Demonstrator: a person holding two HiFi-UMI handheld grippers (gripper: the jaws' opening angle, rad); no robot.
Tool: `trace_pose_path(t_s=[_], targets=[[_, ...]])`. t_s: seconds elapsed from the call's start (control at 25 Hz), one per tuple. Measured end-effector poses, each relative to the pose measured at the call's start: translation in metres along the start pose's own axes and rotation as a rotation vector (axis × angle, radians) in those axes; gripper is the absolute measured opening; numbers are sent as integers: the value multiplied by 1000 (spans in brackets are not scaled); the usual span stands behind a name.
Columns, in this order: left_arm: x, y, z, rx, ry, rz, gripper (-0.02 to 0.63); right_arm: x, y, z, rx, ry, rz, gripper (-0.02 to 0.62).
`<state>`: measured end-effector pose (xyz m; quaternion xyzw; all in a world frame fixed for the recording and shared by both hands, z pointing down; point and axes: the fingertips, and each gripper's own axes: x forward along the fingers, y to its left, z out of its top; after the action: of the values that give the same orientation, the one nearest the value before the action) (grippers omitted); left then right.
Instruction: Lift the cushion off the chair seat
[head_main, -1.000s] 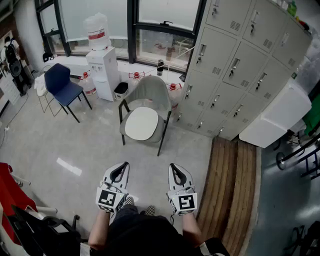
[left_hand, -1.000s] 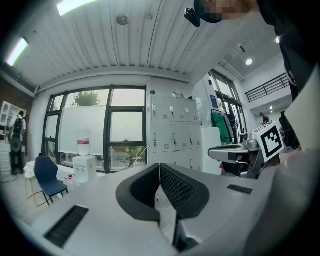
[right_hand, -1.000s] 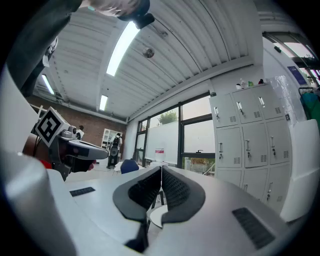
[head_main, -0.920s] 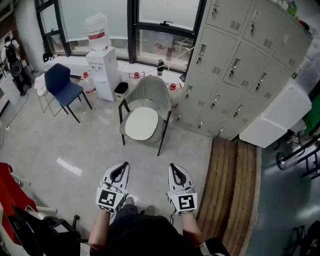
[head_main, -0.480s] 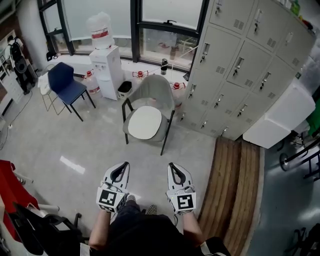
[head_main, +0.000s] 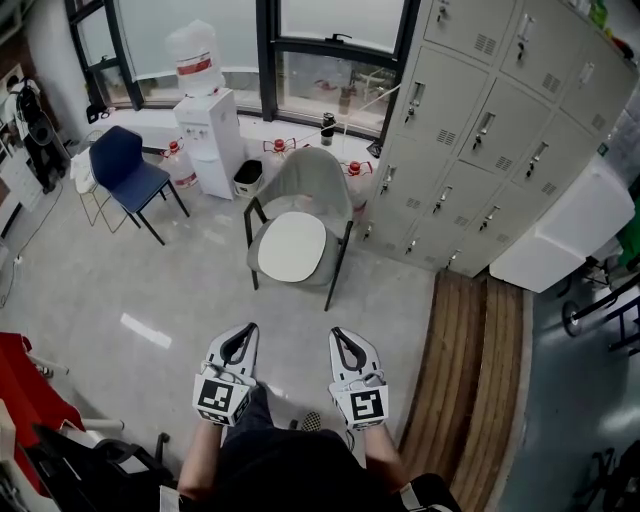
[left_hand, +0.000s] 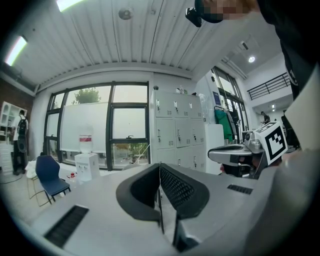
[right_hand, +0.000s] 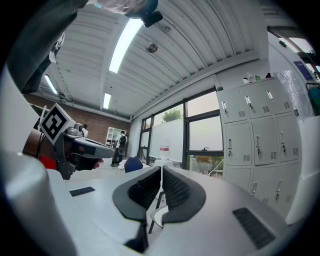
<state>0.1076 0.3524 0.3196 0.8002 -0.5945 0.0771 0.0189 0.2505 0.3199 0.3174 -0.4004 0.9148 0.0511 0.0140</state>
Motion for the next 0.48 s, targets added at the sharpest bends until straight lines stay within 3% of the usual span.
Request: trace_pose_path(t_s=[0.28, 0.48], targets=[[48, 92, -1, -12, -15, -43, 18, 91, 9, -10, -11, 53, -52, 32], [81, 162, 15, 25, -31, -100, 18, 154, 18, -10, 59, 108, -114, 32]])
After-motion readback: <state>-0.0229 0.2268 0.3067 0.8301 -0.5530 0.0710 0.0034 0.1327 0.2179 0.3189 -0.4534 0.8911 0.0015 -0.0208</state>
